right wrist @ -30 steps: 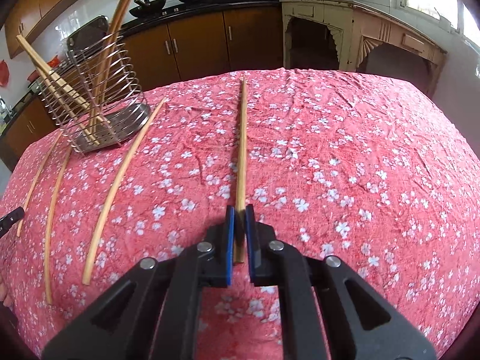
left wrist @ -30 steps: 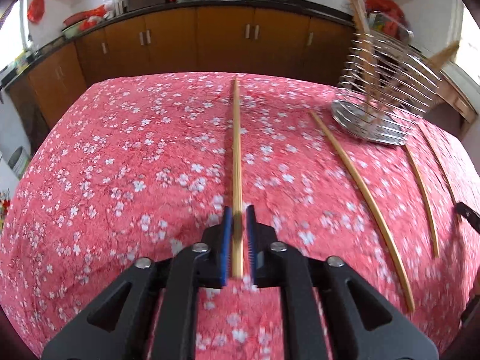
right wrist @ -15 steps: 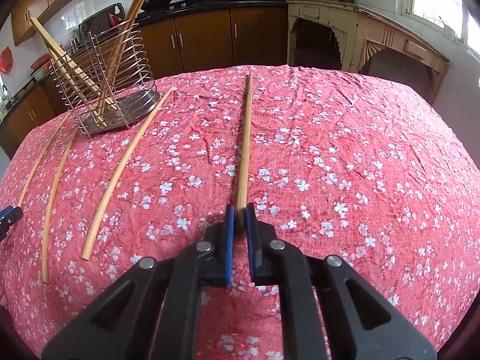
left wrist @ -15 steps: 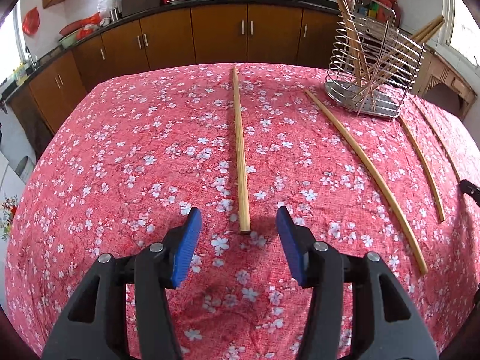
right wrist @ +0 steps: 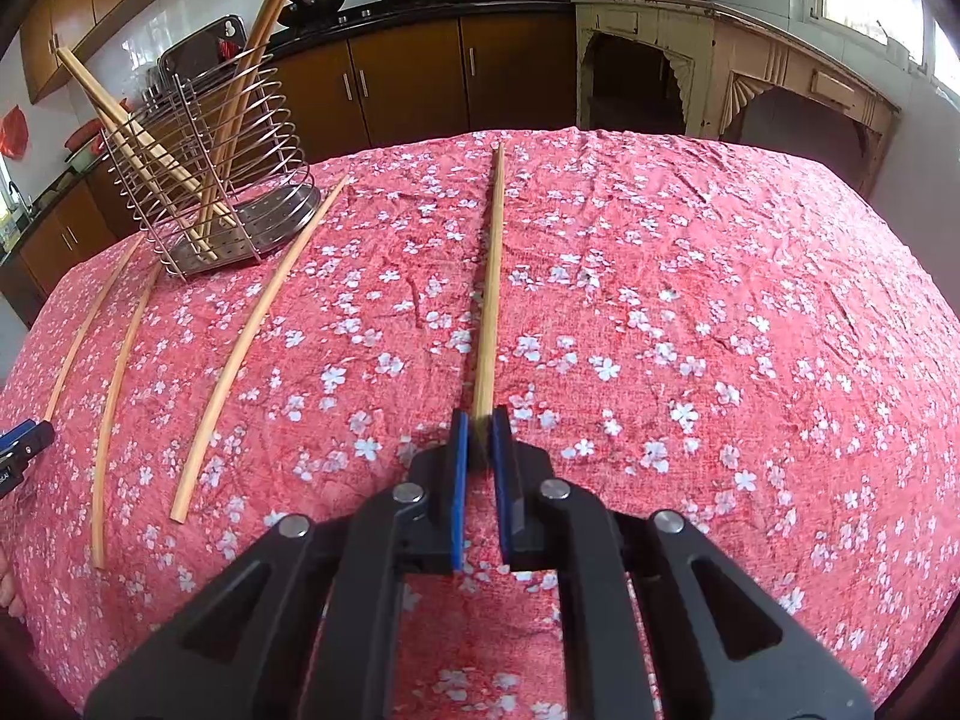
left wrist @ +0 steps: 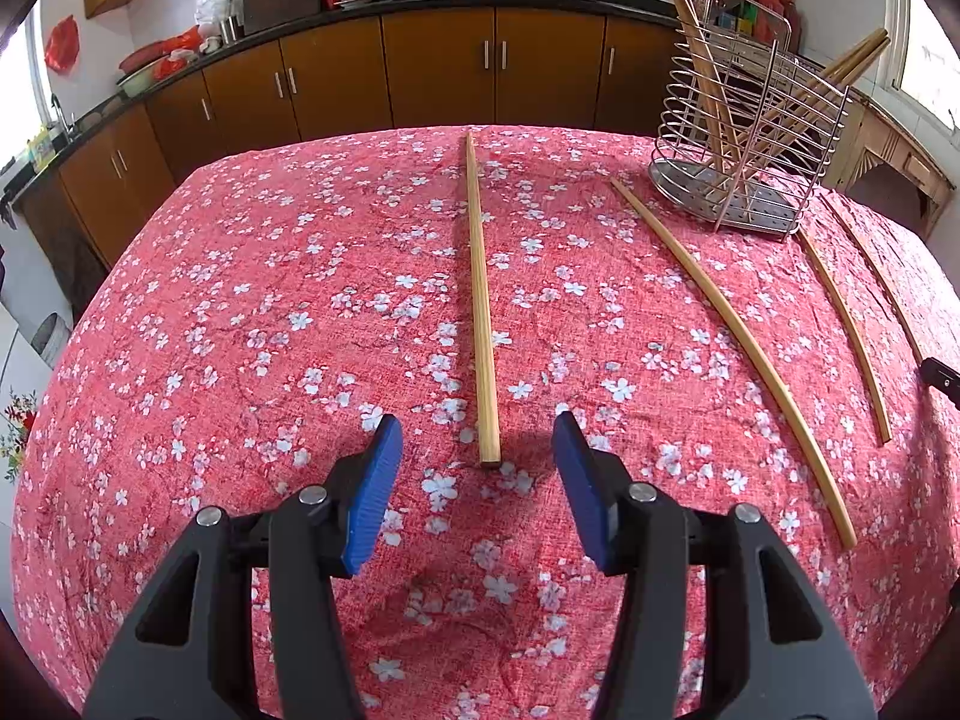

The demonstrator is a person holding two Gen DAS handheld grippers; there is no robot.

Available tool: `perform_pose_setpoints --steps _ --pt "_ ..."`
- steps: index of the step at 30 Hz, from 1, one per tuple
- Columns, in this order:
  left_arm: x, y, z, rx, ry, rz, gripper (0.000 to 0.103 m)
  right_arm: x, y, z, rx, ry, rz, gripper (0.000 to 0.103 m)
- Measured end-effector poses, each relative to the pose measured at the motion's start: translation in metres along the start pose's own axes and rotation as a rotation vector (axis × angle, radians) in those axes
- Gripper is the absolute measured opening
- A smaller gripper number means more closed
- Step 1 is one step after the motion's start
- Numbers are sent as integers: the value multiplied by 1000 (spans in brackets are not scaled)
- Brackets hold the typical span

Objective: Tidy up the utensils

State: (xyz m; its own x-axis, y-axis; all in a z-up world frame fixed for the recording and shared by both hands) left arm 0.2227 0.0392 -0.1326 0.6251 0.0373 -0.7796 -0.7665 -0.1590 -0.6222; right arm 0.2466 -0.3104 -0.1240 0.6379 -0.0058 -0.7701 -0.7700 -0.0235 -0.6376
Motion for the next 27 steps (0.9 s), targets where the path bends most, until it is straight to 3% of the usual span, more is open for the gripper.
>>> perform_pose_setpoints --steps 14,18,20,27 --pt "-6 3 2 -11 -25 -10 31 0 0 1 -5 5 0 10" --pt "-7 5 1 -5 -26 -12 11 -1 0 1 -7 8 0 10" --pt "-9 6 3 -7 -23 -12 7 -1 0 -1 -1 1 -3 8" --pt "-22 13 7 9 -9 -39 7 -21 9 3 -37 19 -58 8"
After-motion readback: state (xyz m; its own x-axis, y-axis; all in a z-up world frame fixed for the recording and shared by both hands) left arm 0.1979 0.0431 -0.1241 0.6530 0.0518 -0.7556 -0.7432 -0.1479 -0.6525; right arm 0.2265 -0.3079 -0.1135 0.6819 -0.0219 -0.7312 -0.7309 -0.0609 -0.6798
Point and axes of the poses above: each gripper's, at about its wrist camera, not at the fingertips, and x roughly the way its jaws point, z to its left, y to its underside, the point moved 2 cm from there along x, roughly the way its jaws point, and after that the axes turned 9 degrees about -x, right-handed, at the moved point
